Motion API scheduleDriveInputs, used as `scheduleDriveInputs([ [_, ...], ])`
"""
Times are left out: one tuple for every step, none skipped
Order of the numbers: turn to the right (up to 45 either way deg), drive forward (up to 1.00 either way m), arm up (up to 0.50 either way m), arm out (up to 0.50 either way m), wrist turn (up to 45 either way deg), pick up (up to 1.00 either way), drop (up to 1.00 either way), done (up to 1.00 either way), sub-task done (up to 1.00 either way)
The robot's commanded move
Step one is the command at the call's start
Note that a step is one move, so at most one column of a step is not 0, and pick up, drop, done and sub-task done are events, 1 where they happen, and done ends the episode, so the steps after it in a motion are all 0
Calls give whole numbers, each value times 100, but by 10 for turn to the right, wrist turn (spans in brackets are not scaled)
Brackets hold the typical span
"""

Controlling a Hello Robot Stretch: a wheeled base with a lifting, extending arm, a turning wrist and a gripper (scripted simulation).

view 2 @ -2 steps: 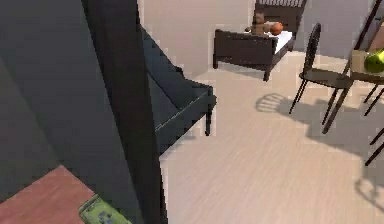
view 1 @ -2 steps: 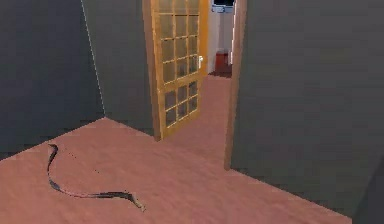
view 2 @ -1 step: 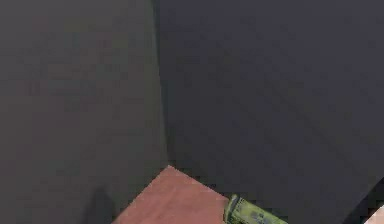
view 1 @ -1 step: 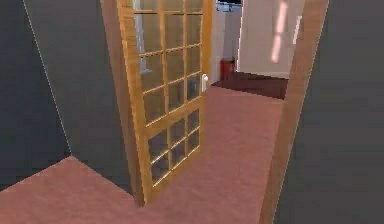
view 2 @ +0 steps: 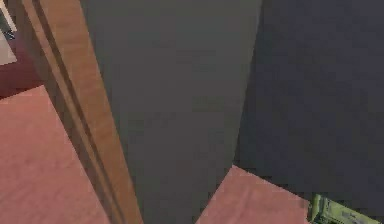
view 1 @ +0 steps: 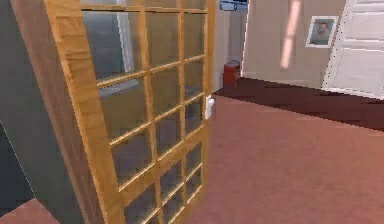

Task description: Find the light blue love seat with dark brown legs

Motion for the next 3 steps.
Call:
scheduleDriveInputs([
  [300,0,0,0,0,0,0,0,0],
  [0,45,0,0,0,0,0,0,0],
  [180,0,0,0,0,0,0,0,0],
])
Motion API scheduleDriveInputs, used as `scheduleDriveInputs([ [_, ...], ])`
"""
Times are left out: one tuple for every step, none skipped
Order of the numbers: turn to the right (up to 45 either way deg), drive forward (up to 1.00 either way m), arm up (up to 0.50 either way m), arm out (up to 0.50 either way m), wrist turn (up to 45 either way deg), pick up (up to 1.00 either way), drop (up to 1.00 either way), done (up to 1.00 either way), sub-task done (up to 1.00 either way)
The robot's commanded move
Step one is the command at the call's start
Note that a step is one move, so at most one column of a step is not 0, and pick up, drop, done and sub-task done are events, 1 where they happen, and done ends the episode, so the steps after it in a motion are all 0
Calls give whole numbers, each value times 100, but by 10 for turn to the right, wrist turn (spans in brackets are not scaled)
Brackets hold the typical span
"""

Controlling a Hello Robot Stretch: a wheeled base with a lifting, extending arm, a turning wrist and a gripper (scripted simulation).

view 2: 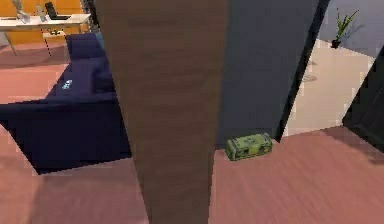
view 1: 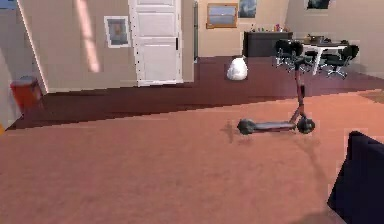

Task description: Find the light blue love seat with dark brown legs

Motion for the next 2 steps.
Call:
scheduleDriveInputs([
  [0,100,0,0,0,0,0,0,0],
  [0,100,0,0,0,0,0,0,0],
])
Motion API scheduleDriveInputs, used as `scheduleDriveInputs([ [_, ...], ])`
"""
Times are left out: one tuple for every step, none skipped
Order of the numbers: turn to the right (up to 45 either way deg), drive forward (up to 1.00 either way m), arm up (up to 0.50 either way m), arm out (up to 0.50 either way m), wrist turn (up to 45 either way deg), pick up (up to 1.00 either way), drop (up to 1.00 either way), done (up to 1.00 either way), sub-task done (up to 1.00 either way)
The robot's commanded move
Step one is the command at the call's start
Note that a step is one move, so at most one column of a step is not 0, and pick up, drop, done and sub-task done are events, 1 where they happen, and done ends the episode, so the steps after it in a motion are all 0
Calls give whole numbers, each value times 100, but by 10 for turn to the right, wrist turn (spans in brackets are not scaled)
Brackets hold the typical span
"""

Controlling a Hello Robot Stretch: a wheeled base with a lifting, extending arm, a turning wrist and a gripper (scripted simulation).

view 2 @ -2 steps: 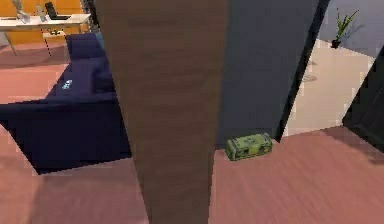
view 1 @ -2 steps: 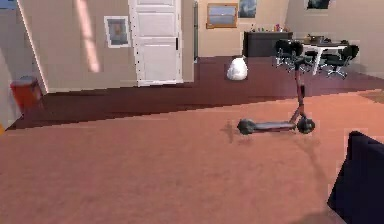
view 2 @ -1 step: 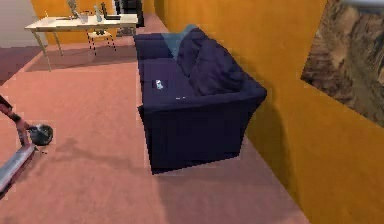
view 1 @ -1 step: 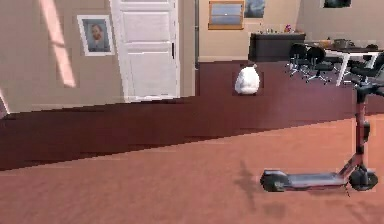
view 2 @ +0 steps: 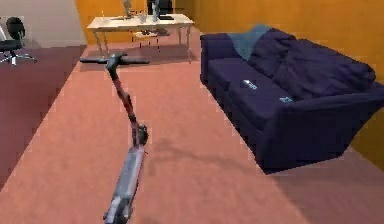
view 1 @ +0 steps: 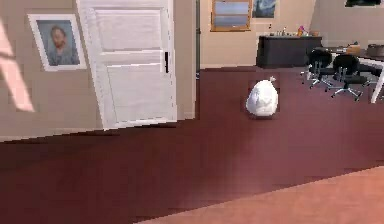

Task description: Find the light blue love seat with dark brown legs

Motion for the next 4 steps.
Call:
scheduleDriveInputs([
  [0,55,0,0,0,0,0,0,0],
  [300,0,0,0,0,0,0,0,0],
  [0,45,0,0,0,0,0,0,0],
  [420,0,0,0,0,0,0,0,0],
])
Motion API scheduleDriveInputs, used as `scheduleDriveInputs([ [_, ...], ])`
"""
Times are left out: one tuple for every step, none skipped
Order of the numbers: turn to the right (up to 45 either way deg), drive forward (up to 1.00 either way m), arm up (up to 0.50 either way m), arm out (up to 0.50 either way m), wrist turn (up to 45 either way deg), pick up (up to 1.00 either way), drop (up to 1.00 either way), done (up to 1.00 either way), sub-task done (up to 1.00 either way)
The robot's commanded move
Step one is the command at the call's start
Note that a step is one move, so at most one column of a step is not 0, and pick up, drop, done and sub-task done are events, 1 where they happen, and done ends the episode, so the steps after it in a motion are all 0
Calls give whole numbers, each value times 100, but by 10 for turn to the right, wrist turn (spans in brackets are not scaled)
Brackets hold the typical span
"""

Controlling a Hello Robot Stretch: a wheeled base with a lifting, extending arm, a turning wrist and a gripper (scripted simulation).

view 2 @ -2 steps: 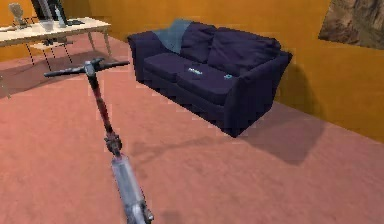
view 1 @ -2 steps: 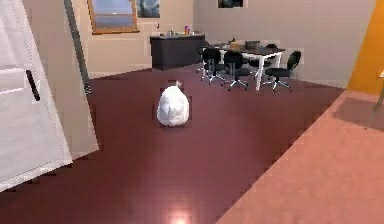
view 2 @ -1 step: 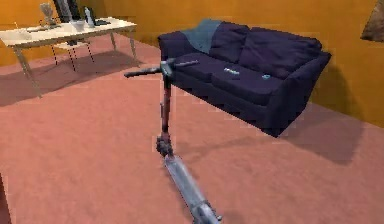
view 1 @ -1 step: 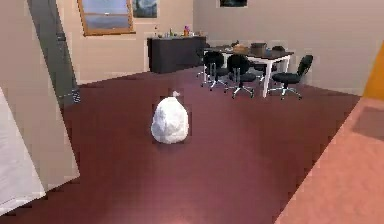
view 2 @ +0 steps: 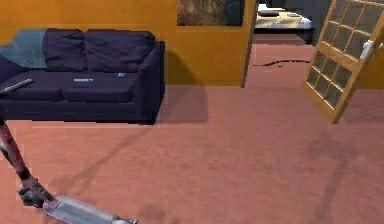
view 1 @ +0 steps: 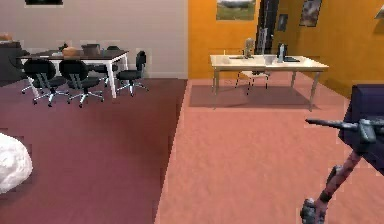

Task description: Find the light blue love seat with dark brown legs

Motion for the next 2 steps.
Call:
scheduleDriveInputs([
  [0,100,0,0,0,0,0,0,0],
  [90,0,0,0,0,0,0,0,0],
])
